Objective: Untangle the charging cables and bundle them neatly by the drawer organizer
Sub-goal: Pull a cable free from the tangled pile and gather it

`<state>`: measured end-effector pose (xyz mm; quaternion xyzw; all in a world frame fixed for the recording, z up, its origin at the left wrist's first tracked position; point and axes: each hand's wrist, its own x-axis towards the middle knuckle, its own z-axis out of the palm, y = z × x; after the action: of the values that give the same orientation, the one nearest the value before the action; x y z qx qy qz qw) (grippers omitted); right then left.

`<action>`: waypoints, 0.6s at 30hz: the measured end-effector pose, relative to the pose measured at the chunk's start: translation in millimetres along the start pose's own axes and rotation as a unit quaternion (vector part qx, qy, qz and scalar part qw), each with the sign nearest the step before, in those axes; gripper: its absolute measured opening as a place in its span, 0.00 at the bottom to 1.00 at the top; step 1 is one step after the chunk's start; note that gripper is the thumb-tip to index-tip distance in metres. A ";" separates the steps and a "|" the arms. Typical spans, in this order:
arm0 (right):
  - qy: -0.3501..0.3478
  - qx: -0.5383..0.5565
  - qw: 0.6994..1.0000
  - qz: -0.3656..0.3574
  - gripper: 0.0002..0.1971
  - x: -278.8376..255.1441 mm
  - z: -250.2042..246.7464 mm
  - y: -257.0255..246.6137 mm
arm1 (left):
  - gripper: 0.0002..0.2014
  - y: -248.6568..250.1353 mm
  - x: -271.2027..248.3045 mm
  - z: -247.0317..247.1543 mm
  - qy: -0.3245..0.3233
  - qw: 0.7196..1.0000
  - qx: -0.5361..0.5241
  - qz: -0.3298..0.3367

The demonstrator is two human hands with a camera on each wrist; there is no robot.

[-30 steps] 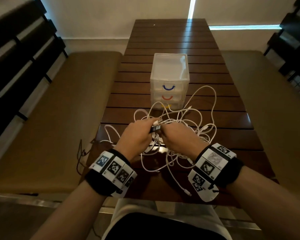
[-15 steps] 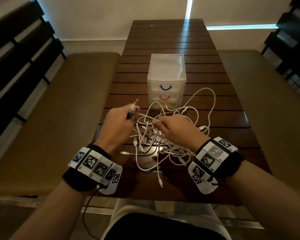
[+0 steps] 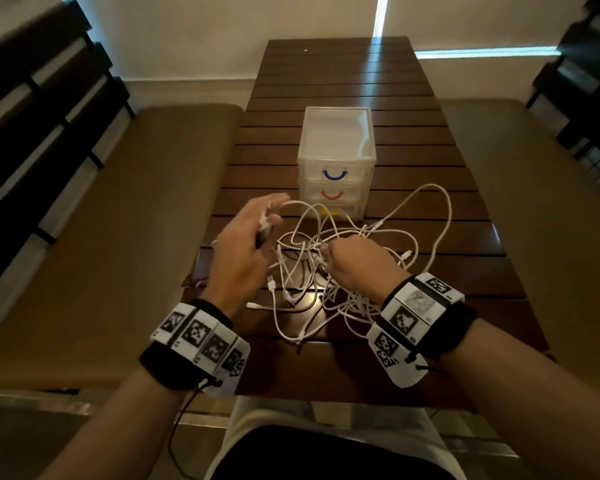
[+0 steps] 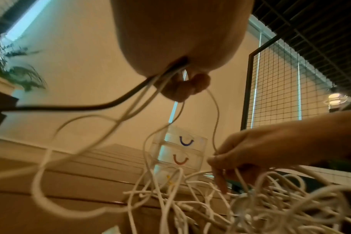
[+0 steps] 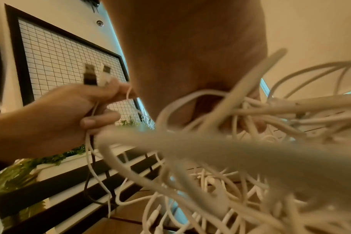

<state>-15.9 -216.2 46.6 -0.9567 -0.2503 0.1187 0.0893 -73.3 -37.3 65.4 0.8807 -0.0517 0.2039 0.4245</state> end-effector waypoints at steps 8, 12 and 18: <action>-0.023 -0.001 0.998 -0.064 0.11 -4.5 3.2 -1.4 | 0.26 2.1 -6.1 43.8 -0.235 0.965 0.115 -0.001; -0.001 0.042 0.999 -0.017 0.13 -4.6 5.6 3.4 | 0.12 -4.9 -4.4 42.3 -0.222 0.959 0.170 -0.040; -0.013 0.040 0.999 -0.020 0.15 -3.2 8.7 1.6 | 0.06 -5.0 -6.4 36.6 -0.259 0.933 0.247 -0.036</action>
<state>-20.3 -218.2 38.5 -0.9455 -0.2655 0.1394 0.1269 -66.2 -62.8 38.8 0.9812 -0.0757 -0.0401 0.1730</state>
